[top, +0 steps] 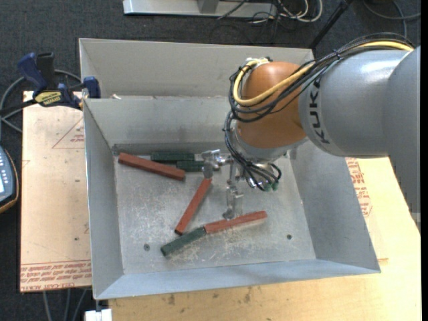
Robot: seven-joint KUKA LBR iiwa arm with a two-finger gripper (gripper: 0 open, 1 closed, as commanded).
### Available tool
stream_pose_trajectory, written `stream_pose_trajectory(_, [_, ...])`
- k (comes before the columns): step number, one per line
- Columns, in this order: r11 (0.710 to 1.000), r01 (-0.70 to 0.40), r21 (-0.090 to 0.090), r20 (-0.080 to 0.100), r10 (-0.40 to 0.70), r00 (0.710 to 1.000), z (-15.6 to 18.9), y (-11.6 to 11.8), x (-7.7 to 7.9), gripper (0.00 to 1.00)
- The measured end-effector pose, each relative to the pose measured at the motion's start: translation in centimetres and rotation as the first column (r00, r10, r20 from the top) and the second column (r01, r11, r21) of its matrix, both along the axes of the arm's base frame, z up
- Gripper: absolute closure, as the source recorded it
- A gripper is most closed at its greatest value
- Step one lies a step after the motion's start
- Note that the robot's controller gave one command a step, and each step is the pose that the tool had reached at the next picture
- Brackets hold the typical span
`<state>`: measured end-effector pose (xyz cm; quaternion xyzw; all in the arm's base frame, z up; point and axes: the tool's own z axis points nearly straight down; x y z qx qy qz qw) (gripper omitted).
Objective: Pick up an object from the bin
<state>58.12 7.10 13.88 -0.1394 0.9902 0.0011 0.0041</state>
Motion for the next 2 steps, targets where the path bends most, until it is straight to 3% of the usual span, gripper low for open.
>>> stream_pose_trajectory(1, [0.977, -0.215, -0.001, 0.0, 0.215, 0.977, -6.82, 3.67, 2.36, 0.0])
stream_pose_trajectory(2, [0.977, -0.215, -0.002, -0.003, 0.215, 0.977, -6.75, 3.59, 2.33, 1.0])
